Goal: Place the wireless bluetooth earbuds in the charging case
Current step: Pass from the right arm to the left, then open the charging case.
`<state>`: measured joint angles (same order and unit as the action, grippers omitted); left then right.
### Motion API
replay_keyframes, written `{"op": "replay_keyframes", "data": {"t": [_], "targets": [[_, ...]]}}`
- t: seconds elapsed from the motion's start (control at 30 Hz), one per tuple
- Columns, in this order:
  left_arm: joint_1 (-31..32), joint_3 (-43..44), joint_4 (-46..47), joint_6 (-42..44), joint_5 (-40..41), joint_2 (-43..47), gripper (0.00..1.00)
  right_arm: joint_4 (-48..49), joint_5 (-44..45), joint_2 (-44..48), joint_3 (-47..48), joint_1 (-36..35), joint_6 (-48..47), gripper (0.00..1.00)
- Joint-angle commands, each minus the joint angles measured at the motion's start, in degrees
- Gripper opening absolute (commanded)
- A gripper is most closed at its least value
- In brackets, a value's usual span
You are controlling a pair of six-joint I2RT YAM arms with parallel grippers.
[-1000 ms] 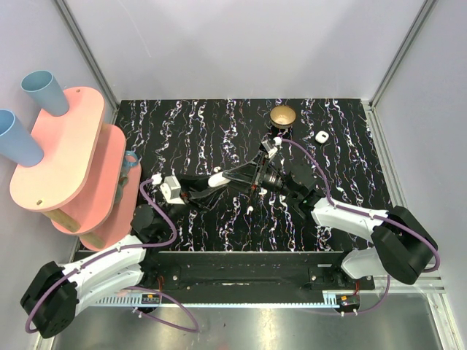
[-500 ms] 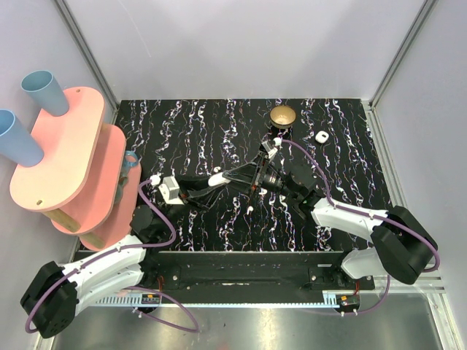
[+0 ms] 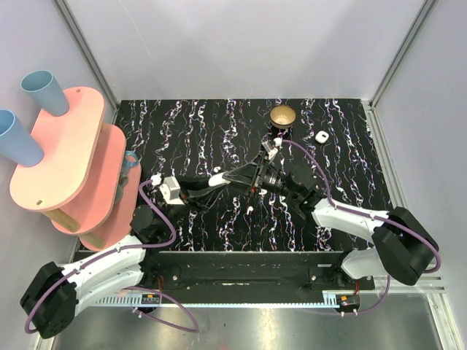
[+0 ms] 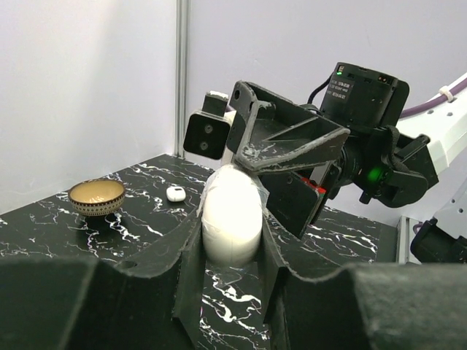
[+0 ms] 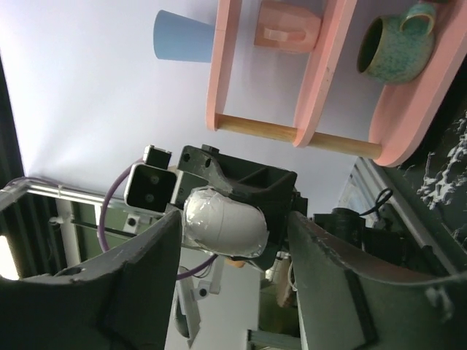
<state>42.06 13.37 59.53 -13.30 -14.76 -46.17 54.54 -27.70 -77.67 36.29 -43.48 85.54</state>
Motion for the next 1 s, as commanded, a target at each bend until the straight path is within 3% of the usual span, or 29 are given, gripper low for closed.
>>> {"op": "replay_keyframes", "data": {"t": [0.0, 0.13, 0.27, 0.4, 0.53, 0.7, 0.97], "targets": [[0.3, 0.87, -0.45, 0.56, 0.79, 3.01, 0.0, -9.05, -0.25, 5.22, 2.11, 0.07, -9.58, 0.71], [0.21, 1.05, -7.06, 1.08, 2.89, 8.71, 0.0, -28.31, 4.14, 12.26, 7.2, 0.15, -25.63, 0.81], [0.21, -2.72, -3.99, 1.08, 4.13, 12.67, 0.0, -41.6, 8.19, 19.38, 11.16, 0.15, -38.75, 0.85], [0.21, -5.01, 2.32, 0.65, 1.94, 13.39, 0.0, -51.0, 5.56, 20.19, 15.82, -0.02, -48.25, 0.84], [0.21, -5.37, 5.69, -0.5, -0.44, 11.46, 0.0, -56.28, 3.09, 18.0, 20.12, -0.46, -52.22, 0.83], [0.21, -4.05, 7.44, -1.64, -3.34, 8.47, 0.0, -63.58, 9.94, 15.27, 23.82, -4.94, -58.02, 0.83], [0.21, -2.82, 6.83, -1.9, -6.06, 7.06, 0.0, -62.9, 10.39, 13.95, 24.44, -5.73, -58.2, 0.83]]}}
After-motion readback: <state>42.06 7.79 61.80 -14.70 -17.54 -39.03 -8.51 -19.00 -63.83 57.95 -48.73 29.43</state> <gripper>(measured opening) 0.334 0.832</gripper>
